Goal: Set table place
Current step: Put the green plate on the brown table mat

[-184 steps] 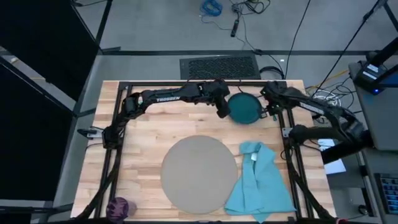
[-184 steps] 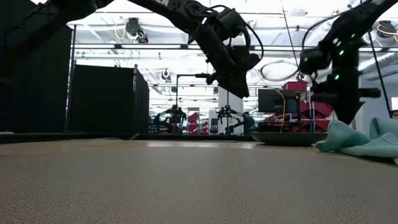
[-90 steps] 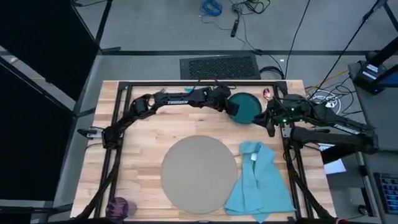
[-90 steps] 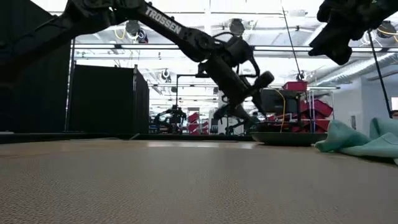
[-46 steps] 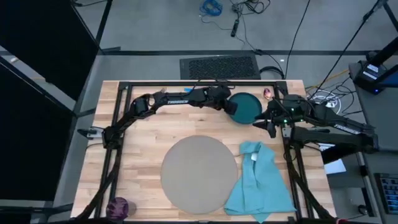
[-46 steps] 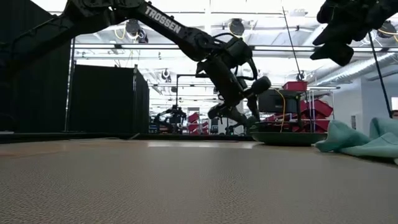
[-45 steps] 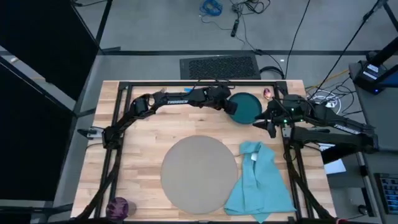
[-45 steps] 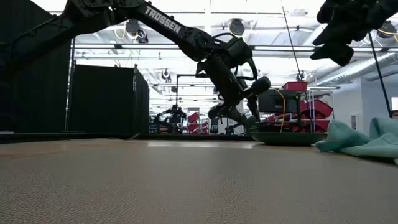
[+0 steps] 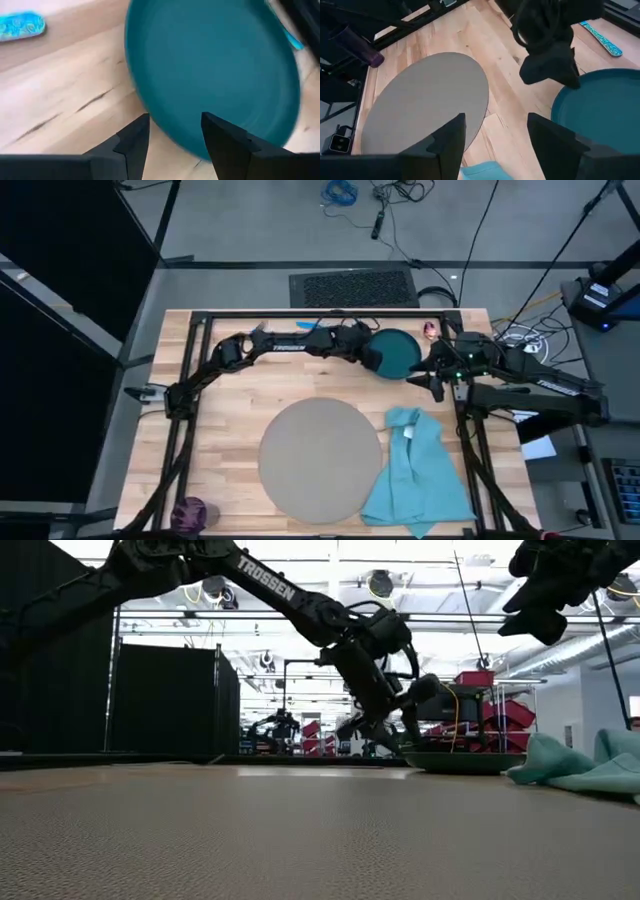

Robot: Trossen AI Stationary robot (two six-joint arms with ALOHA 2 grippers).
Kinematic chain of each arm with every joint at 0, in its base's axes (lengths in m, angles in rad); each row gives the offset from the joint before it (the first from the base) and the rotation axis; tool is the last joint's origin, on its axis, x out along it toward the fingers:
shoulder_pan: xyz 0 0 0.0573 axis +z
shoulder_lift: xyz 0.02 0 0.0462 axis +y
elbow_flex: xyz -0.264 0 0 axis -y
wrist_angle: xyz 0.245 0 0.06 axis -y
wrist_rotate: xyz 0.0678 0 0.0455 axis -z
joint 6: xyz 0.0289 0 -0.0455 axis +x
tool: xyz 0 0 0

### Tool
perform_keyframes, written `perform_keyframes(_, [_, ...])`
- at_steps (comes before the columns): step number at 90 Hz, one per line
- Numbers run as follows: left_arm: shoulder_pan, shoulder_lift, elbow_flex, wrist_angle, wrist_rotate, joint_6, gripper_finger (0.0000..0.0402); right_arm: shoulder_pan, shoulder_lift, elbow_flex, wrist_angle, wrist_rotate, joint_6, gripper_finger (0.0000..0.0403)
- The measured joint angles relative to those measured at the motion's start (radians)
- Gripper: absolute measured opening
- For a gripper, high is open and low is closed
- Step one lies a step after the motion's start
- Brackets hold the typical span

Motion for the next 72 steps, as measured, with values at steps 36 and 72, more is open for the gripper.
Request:
perform_keyframes(36, [0.0, 0.029, 0.0, 0.027, 0.0, 0.001, 0.0165, 0.0, 0.0, 0.0, -0.003, 0.0, 0.0, 0.0199])
perform_keyframes(72, [-0.006, 0.029, 0.0, 0.021, -0.001, 0.049, 0.0125, 0.0, 0.0, 0.0, -0.007, 0.0, 0.0, 0.0199])
